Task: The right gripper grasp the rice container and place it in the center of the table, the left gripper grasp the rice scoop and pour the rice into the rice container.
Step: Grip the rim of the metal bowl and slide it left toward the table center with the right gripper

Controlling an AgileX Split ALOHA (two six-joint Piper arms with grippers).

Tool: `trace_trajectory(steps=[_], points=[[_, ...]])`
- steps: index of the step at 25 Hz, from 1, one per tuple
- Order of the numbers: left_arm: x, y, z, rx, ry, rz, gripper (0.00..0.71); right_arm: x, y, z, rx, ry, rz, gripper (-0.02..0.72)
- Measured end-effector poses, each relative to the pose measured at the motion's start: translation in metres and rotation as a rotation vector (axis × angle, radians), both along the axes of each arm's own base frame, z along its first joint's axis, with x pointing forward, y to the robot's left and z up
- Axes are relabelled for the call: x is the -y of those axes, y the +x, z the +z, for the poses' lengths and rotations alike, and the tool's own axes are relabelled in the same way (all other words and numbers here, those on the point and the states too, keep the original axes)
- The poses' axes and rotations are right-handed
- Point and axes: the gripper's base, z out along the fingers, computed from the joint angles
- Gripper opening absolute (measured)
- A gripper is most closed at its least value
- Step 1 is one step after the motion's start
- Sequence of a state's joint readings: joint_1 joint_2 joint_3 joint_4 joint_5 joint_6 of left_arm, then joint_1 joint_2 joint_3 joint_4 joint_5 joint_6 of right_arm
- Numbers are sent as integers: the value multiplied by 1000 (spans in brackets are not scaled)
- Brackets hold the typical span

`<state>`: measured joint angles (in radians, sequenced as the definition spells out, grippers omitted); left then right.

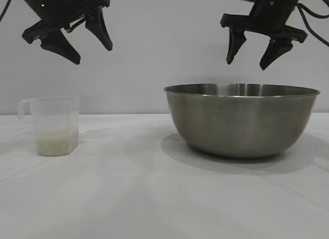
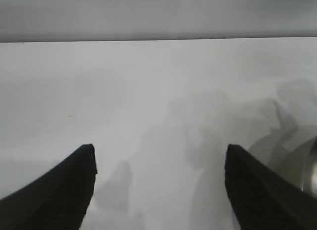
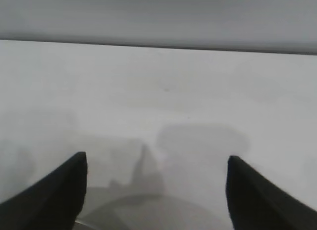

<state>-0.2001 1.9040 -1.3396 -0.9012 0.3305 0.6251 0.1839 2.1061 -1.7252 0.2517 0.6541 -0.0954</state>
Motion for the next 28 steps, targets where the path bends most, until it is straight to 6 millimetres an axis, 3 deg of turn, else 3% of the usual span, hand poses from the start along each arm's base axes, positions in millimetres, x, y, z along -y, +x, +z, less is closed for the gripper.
trace_trajectory(steps=[17, 28], points=[[0, 0, 0, 0, 0, 0, 473, 1, 0, 1, 5, -9, 3, 498], [0, 0, 0, -5, -2, -5, 473, 10, -36, 37, -170, -126, 84, 498]])
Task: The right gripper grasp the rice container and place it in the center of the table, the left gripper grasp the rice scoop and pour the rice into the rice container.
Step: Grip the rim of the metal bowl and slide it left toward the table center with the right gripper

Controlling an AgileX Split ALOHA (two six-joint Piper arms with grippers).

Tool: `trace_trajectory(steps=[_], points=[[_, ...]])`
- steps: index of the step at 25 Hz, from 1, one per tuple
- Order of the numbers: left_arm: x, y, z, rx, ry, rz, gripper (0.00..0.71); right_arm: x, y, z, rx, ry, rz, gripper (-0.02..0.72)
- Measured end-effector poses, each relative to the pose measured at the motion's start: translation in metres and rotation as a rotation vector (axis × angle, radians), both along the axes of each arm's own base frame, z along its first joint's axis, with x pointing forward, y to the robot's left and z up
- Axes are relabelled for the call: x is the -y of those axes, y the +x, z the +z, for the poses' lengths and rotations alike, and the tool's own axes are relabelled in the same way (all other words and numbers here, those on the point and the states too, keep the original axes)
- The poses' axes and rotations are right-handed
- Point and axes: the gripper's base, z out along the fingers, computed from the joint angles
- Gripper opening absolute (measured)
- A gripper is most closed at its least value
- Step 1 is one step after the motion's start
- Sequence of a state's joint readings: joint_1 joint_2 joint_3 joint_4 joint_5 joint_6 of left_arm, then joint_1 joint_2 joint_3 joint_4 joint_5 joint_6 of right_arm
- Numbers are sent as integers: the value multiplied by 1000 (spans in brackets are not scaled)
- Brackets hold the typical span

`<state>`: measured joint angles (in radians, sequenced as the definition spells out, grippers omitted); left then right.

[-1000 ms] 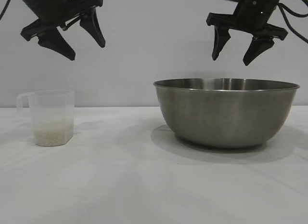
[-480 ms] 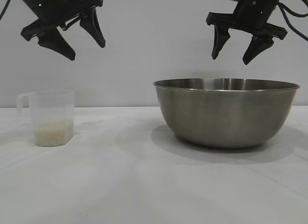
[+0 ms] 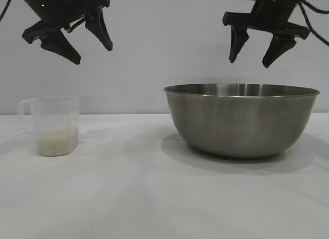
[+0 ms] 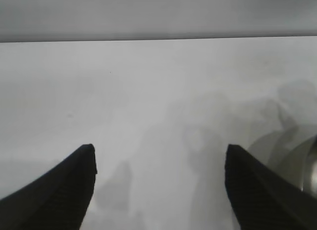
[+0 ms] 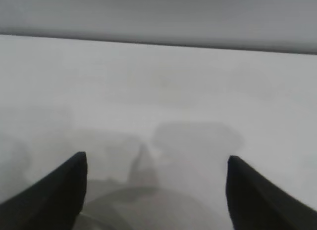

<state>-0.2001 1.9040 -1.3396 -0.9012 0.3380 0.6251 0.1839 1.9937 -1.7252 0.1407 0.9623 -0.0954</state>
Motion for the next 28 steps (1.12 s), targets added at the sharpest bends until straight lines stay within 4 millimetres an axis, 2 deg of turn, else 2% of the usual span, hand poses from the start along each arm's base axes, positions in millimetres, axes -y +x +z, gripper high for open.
trace_trajectory(steps=[5, 12, 16, 20, 26, 28], points=[[0, 0, 0, 0, 0, 0, 473, 5, -20, -4, -210, -62, 33, 498], [0, 0, 0, -4, -1, -4, 473, 6, -25, -8, -267, -72, 8, 498], [0, 0, 0, -4, -1, -4, 473, 7, -29, -29, -338, -79, -5, 498], [1, -1, 0, -6, -2, -7, 473, 6, -24, -55, -403, -89, -7, 498], [1, -1, 0, -9, -3, -10, 473, 3, -18, -89, -476, -88, -10, 275], [1, -1, 0, -9, -3, -10, 473, 3, -16, -95, -473, -85, -13, 153]])
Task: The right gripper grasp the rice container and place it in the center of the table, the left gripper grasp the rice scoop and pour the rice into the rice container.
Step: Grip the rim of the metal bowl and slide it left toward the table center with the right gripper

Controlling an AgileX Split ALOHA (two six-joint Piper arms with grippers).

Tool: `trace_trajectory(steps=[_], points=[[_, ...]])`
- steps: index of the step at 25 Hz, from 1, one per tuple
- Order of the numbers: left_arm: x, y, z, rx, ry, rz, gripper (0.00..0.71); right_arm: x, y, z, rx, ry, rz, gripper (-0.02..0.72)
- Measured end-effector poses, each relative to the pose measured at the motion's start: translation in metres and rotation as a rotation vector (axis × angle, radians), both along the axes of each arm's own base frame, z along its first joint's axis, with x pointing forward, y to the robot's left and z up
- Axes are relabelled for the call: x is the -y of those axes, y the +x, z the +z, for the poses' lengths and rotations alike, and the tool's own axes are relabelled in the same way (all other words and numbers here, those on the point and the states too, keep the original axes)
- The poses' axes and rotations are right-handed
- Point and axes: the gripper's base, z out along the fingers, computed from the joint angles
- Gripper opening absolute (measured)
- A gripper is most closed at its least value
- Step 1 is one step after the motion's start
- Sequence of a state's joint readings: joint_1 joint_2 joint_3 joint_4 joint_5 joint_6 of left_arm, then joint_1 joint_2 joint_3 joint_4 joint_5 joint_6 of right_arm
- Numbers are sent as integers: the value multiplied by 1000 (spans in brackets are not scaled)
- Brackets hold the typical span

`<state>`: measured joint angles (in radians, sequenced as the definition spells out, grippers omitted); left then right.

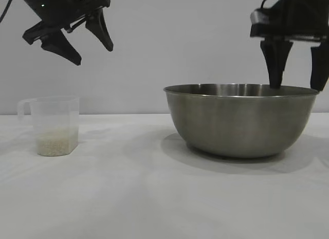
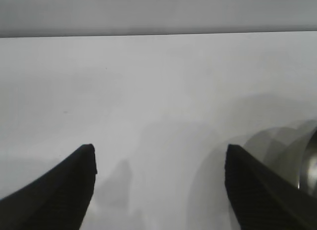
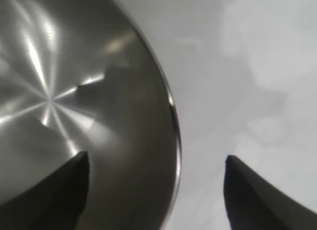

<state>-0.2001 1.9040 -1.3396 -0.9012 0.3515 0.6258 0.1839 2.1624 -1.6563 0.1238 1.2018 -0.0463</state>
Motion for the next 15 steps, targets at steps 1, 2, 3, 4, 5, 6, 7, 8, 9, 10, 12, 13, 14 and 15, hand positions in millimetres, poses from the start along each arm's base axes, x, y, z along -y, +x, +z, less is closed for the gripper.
trace_trajectory(steps=[1, 2, 3, 4, 5, 6, 7, 8, 9, 10, 12, 13, 14, 15], points=[[0, 0, 0, 0, 0, 0, 473, -1, 1, -1, 2, 5, 0, 99], [0, 0, 0, 0, 0, 0, 473, -1, 1, -1, 10, 16, 6, 59], [0, 0, 0, 0, 0, 0, 473, -3, 1, -1, 9, 35, 6, 38], [0, 0, 0, 0, 0, 0, 473, -5, 1, 0, 7, 53, 0, 0], [0, 0, 0, 0, 0, 0, 473, -7, 1, 0, 6, 75, -6, 0], [0, 0, 0, 0, 0, 0, 473, -9, 1, 0, 3, 94, -15, 0], [0, 0, 0, 0, 0, 0, 473, -11, 0, 1, 0, 110, -19, 0], [0, 0, 0, 0, 0, 0, 473, -12, 0, 1, -5, 118, -19, 0], [0, 0, 0, 0, 0, 0, 473, -15, -1, 1, -8, 120, -13, 0], [0, 0, 0, 1, 0, 1, 473, -19, -2, 1, -11, 123, -5, 0], [0, 0, 0, 2, 2, 0, 473, -25, -4, 1, -15, 129, 7, 0], [0, 0, 0, 3, 2, 2, 473, -31, -6, 1, -19, 134, 17, 0], [0, 0, 0, 3, 2, 2, 473, -36, -7, 1, -23, 139, 27, 0], [0, 0, 0, 3, 2, 2, 473, -42, -9, 1, -25, 144, 37, 0]])
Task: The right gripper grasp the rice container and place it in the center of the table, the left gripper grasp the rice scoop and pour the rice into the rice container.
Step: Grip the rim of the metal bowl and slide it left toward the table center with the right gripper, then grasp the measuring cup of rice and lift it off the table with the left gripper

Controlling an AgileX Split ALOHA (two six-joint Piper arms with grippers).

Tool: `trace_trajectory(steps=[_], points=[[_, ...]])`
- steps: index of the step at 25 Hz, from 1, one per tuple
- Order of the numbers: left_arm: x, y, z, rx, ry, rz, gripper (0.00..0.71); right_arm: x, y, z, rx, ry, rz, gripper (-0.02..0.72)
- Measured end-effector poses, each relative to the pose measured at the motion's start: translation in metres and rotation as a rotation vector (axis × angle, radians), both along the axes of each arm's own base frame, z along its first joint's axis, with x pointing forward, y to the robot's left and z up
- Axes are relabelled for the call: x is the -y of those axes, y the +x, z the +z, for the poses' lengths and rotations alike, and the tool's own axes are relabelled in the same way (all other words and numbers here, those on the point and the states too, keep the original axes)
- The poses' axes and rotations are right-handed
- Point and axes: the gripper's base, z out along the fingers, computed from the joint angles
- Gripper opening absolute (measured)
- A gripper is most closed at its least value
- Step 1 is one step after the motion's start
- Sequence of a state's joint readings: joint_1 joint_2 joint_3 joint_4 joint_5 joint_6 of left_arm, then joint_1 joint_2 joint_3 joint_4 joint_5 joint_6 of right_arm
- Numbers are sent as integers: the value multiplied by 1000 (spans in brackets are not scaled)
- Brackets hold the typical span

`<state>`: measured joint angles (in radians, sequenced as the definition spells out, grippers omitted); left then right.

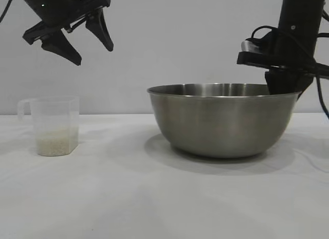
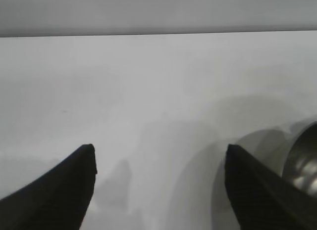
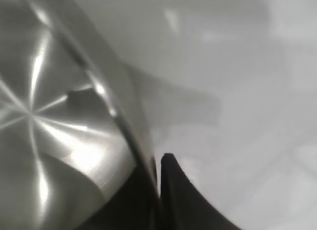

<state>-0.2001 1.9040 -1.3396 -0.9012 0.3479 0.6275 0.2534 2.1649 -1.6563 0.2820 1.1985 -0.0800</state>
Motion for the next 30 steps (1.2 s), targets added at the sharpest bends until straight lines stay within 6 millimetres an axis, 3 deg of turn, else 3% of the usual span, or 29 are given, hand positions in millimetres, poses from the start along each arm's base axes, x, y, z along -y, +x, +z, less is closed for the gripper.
trace_trajectory(steps=[6, 10, 11, 12, 15, 19, 25, 30], points=[[0, 0, 0, 0, 0, 0, 473, -27, -9, 0, -3, 12, 61, 0], [0, 0, 0, 0, 0, 0, 473, -34, -11, 0, 5, 15, 74, 0], [0, 0, 0, 0, 0, 0, 473, -33, -11, 0, 8, 13, 74, 54], [0, 0, 0, 0, 0, 0, 473, -32, -10, 0, 14, 4, 78, 54], [0, 0, 0, 0, 0, 0, 473, -31, -7, 5, 36, -17, 93, 230], [0, 0, 0, 0, 0, 0, 473, -32, 5, 26, 110, -31, 110, 417], [0, 0, 0, 0, 0, 0, 473, -26, 11, 76, 262, -48, 117, 438], [0, 0, 0, -3, -1, -3, 473, 17, 13, 110, 334, -73, 34, 438]])
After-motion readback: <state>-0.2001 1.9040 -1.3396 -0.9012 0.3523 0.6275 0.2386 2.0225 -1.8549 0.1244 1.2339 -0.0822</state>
